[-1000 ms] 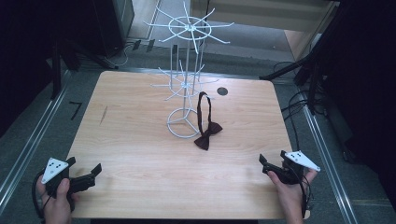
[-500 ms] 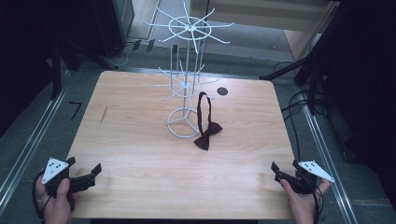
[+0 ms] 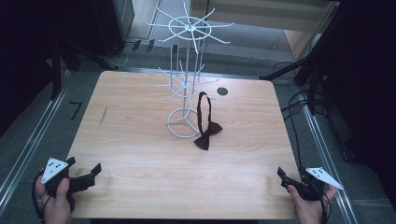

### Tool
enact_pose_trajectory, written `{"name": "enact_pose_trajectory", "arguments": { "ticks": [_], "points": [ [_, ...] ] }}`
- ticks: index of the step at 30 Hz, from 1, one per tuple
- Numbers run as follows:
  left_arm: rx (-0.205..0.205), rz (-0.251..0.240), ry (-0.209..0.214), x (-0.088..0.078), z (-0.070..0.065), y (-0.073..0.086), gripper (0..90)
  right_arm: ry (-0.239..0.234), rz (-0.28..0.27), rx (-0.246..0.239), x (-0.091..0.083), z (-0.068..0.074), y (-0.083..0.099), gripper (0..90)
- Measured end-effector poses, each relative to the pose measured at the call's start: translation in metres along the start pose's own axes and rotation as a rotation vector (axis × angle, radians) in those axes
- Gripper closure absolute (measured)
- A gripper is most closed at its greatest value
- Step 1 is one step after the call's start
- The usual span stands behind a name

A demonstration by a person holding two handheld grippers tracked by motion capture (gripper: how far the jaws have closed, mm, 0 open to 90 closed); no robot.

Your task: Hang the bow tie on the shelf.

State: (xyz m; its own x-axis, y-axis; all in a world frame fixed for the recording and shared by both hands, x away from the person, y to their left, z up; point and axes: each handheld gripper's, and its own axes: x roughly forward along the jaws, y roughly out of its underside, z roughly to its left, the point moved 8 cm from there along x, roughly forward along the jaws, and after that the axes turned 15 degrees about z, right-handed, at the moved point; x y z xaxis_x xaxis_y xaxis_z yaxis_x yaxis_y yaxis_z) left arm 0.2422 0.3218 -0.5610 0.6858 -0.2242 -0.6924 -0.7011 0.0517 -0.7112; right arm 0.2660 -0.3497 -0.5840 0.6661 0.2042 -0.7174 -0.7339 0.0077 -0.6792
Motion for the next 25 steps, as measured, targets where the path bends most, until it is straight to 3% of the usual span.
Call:
{"name": "enact_pose_trajectory", "arguments": {
  "ticks": [11, 20, 25],
  "points": [
    [0.007, 0.004, 0.004, 0.0, 0.0, 0.0, 0.0, 0.007, -0.003, 0.013, -0.006, -0.009, 0.012, 11.7],
    [0.016, 0.007, -0.004, 0.002, -0.001, 0.0, 0.0, 0.006, -0.009, 0.022, -0.005, -0.008, 0.015, 12.3],
    [0.019, 0.01, -0.004, 0.002, -0.001, -0.001, 0.0, 0.013, -0.002, 0.004, -0.004, -0.006, 0.015, 12.8]
  ]
}}
